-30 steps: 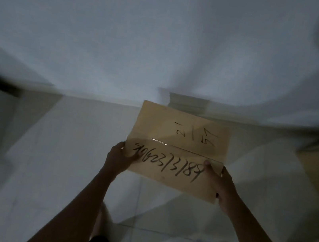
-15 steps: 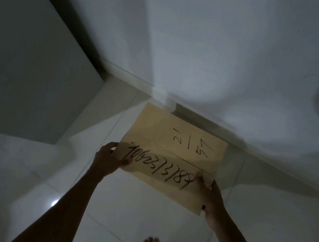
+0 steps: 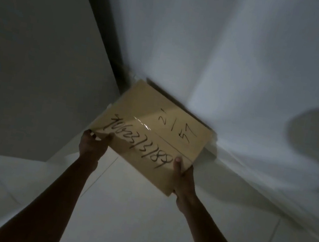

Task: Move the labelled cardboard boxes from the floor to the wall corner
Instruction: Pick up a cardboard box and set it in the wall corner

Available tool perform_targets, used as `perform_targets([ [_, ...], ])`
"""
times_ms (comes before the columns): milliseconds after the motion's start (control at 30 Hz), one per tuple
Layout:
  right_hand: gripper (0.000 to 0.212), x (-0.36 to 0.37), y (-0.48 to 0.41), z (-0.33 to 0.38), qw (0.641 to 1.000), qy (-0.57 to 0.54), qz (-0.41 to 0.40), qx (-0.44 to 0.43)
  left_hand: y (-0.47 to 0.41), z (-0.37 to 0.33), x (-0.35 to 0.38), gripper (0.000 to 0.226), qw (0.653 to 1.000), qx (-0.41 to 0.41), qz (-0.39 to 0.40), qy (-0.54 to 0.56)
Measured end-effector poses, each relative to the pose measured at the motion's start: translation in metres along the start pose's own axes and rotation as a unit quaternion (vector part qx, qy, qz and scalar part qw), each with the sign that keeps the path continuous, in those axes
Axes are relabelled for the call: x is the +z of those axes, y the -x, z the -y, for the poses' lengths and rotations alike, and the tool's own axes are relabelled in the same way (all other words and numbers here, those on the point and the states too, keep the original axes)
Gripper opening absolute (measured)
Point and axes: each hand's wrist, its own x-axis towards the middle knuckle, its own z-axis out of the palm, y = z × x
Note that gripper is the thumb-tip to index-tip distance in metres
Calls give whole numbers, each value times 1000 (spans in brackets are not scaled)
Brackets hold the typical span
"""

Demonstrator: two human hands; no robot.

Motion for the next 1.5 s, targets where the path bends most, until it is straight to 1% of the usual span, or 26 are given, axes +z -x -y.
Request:
perform_targets([
  [33,98,11,-6,10,1000,8,18,15,-5,-5,3,52,999,-15,6,29],
  [67,94,23,-11,18,999,9,32,25,-10,-11,5,41,998,-26,22,52],
  [100,90,33,-14,23,999,7,37,32,-14,-15,5,27,997,-27,41,67],
  [133,87,43,-18,26,999,12,30,34,-18,-18,5,19,995,-24,51,85],
  [167,85,50,-22,29,999,20,18,37,-22,-21,6,19,994,-23,52,95],
  [200,83,57,-25,31,999,30,10,42,-29,-22,4,26,994,-25,47,100],
  [267,84,67,-31,33,997,40,17,60,-37,-24,-3,47,994,-35,25,97],
  [333,82,71,-34,37,996,45,27,72,-44,-27,-7,58,994,-44,10,96],
  [467,80,72,-33,42,995,57,27,84,-46,-32,-7,58,995,-59,20,76],
  [567,81,72,-31,45,991,96,23,87,-40,-35,-7,55,997,-63,18,44],
  [633,83,69,-31,51,986,134,33,90,-32,-40,-7,62,998,-55,15,23],
  [700,85,61,-26,57,980,177,45,74,-22,-43,-13,70,999,-33,25,-23],
  [733,84,53,-20,58,978,197,42,49,-13,-44,-16,74,997,-14,35,-66],
  [767,82,43,-10,58,976,214,32,20,0,-45,-19,77,990,18,43,-136],
  [833,81,15,13,52,972,234,11,-17,32,-44,-20,78,947,97,53,-300],
  [867,81,-1,25,48,971,238,0,-21,50,-44,-18,76,926,130,61,-349],
  [933,82,-37,49,35,966,253,-38,-24,90,-44,-7,75,895,173,103,-398],
  [1033,78,-104,87,15,949,306,-73,-23,148,-45,22,74,847,204,199,-449],
  [1167,77,-215,142,-13,929,343,-138,1,227,-47,77,78,776,245,296,-500],
  [1300,80,-322,204,-40,926,309,-211,44,322,-39,132,77,708,292,365,-529],
  [1500,81,-493,321,-112,918,230,-302,111,484,-4,198,77,618,336,422,-573],
])
